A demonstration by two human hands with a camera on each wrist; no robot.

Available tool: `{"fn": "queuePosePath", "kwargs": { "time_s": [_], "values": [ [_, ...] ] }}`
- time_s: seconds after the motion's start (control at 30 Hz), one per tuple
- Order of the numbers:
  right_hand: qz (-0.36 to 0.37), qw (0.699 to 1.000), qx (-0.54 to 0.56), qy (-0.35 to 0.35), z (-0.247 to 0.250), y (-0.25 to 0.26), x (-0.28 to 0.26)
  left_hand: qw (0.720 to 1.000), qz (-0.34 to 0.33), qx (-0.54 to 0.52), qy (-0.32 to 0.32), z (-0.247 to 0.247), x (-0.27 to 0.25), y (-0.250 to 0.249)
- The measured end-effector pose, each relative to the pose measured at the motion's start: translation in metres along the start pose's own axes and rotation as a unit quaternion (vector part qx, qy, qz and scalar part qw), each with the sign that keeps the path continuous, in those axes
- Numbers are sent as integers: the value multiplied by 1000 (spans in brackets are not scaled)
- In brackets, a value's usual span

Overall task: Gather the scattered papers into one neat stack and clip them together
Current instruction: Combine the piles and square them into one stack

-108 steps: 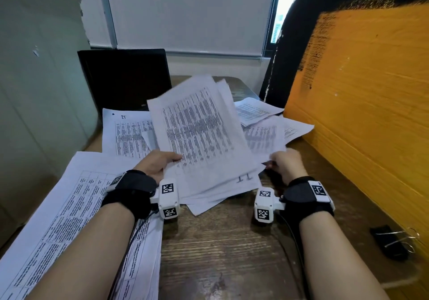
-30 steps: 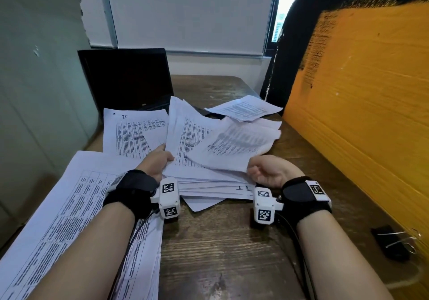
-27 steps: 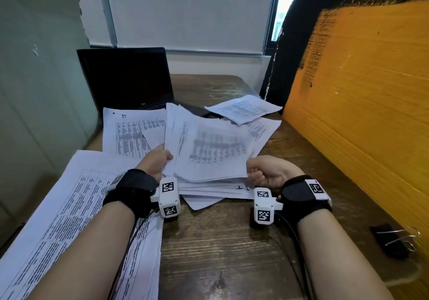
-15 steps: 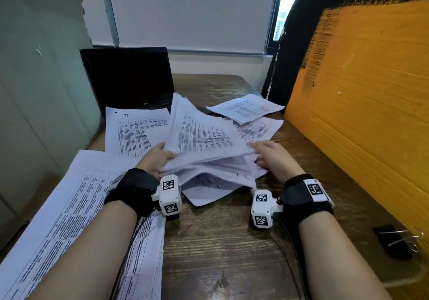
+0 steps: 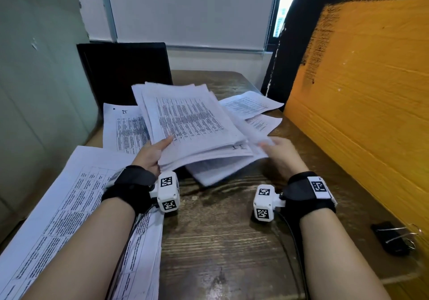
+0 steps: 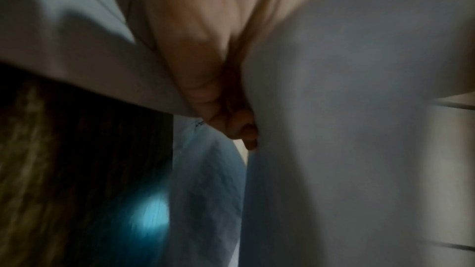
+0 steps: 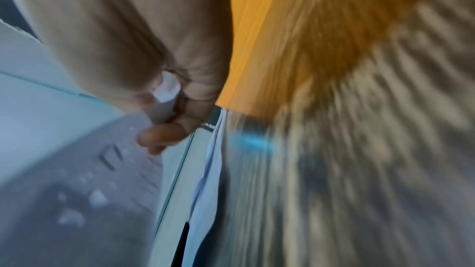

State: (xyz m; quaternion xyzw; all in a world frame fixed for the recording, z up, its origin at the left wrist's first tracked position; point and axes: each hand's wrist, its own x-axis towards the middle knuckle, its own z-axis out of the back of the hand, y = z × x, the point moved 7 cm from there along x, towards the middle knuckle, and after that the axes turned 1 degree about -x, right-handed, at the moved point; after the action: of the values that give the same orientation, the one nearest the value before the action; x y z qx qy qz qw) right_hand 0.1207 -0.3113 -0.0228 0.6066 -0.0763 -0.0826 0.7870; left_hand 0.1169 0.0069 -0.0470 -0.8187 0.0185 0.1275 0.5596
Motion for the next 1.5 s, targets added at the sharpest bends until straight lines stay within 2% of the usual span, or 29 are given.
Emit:
{"fn": "queuePosePath", "kwargs": {
  "time_s": [0.07, 0.1, 0.23, 0.3, 0.37, 0.53, 0.7, 0.83, 0.93, 1.03, 1.17, 1.27, 1.37, 1.43, 1.5],
  "values": [
    [-10, 992, 104, -70, 21, -3, 5, 999, 10, -8, 32, -6, -1, 0],
    [-23, 990, 122, -69, 24, -7, 7, 999, 26, -13, 40, -9, -1, 3],
    [-39, 989, 126, 64, -4, -10, 3, 999, 25, -6, 35, -5, 1, 2],
    [-28, 984, 146, 98, -10, -4, -1, 999, 22, 5, 31, -2, 1, 1],
    [-46, 982, 148, 106, -6, -6, 1, 999, 22, 20, 41, -5, 0, 2],
    [-145, 978, 105, 110, -7, -22, -5, 995, 18, 73, 66, -13, -2, 4],
    [-128, 979, 81, 135, -24, -12, -15, 986, 3, 163, 36, -7, 10, 7],
    [-115, 978, -2, 176, -31, -8, -21, 964, -4, 250, 93, -21, 1, 7],
    [-148, 965, 52, 210, -28, -8, -28, 959, 3, 251, 129, -29, -6, 10],
    [-163, 971, 19, 176, -22, -13, -23, 945, 5, 285, 160, -38, -12, 13],
    [-191, 959, 25, 210, -36, -13, -34, 934, 1, 326, 142, -41, -13, 13],
    [-194, 953, 73, 222, -36, -14, -37, 933, 3, 333, 134, -49, -16, 11],
    [-191, 947, 148, 213, -31, -13, -32, 934, 34, 310, 172, -69, -26, 17],
    [-188, 953, 150, 186, -26, -13, -30, 924, 53, 326, 192, -76, -29, 15],
    [-156, 975, 103, 117, -15, -18, -18, 919, 43, 339, 194, -74, -23, -1]
  ]
}}
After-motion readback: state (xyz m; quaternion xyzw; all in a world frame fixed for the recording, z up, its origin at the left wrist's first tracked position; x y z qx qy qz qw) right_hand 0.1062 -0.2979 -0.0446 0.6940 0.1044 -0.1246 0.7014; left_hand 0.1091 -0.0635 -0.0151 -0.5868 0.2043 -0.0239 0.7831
